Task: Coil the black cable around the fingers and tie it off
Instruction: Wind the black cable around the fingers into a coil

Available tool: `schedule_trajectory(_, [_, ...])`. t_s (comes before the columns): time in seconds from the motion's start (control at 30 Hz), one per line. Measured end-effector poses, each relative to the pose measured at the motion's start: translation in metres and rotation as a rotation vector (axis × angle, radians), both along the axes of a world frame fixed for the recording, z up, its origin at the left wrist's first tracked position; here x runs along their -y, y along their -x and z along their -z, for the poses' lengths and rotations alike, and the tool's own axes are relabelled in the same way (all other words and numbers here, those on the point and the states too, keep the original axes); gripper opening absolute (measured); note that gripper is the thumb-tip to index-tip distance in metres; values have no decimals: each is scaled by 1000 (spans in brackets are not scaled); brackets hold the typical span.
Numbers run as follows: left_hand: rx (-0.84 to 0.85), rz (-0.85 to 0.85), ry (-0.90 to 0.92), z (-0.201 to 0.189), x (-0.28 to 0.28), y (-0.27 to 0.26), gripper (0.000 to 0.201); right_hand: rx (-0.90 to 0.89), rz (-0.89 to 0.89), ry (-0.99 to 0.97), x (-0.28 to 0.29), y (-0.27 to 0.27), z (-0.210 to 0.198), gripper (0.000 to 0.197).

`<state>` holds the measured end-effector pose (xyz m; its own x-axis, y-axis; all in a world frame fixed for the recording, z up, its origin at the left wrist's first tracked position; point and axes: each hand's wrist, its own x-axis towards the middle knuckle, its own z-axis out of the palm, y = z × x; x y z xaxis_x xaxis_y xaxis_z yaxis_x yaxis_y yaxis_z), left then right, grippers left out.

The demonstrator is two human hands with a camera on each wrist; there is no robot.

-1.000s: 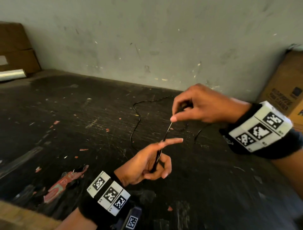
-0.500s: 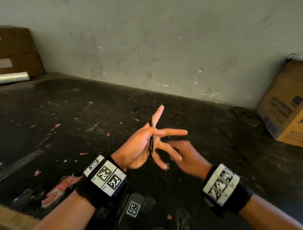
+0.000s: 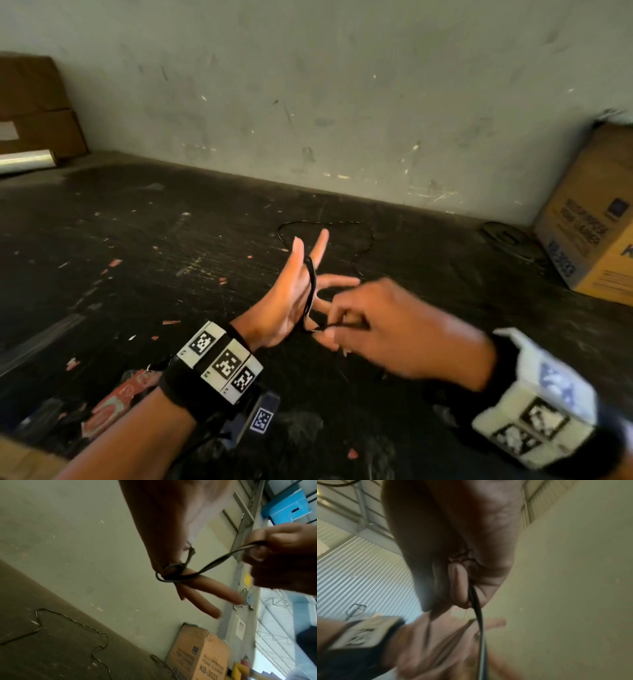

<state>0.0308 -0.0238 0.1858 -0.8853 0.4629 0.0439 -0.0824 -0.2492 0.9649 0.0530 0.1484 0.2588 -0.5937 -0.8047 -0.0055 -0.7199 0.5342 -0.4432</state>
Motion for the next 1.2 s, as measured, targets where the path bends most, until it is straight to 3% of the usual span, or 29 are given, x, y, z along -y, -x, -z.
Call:
schedule_trajectory(0.17, [4, 270, 94, -5, -9, -13, 97, -201, -120, -58, -11, 31, -59, 10])
schedule_trajectory(0.23, [2, 334, 94, -9, -11, -16, 88, -274, -159, -17, -14, 45, -70, 24])
schedule_trajectory(0.33, [35, 433, 91, -10, -13, -19, 93, -355, -100, 120, -21, 67, -76, 35])
schedule_trajectory(0.53, [43, 491, -53, -19, -11, -23, 96, -287, 19, 272, -39, 98, -39, 34])
schedule_trajectory(0.67, [50, 528, -147, -28, -12, -23, 97, -207, 135, 362, -43, 101, 2, 18])
schedule_trajectory(0.77, [44, 487, -230, -39, -14, -15, 99, -101, 129, 365, -32, 87, 44, 20])
schedule_trajectory(0.9, [30, 295, -270, -49, -11, 5, 105, 46, 84, 375, -7, 50, 77, 21])
schedule_trajectory(1.03, [87, 147, -304, -49, -10, 19, 111, 122, 67, 278, 11, 26, 73, 11])
schedule_trajectory(1.13, [66, 60, -243, -45, -12, 22, 121, 168, 83, 194, 10, 19, 57, 14])
schedule_trajectory(1.2, [14, -1, -142, -39, -12, 22, 111, 196, 79, 136, 4, 16, 40, 16])
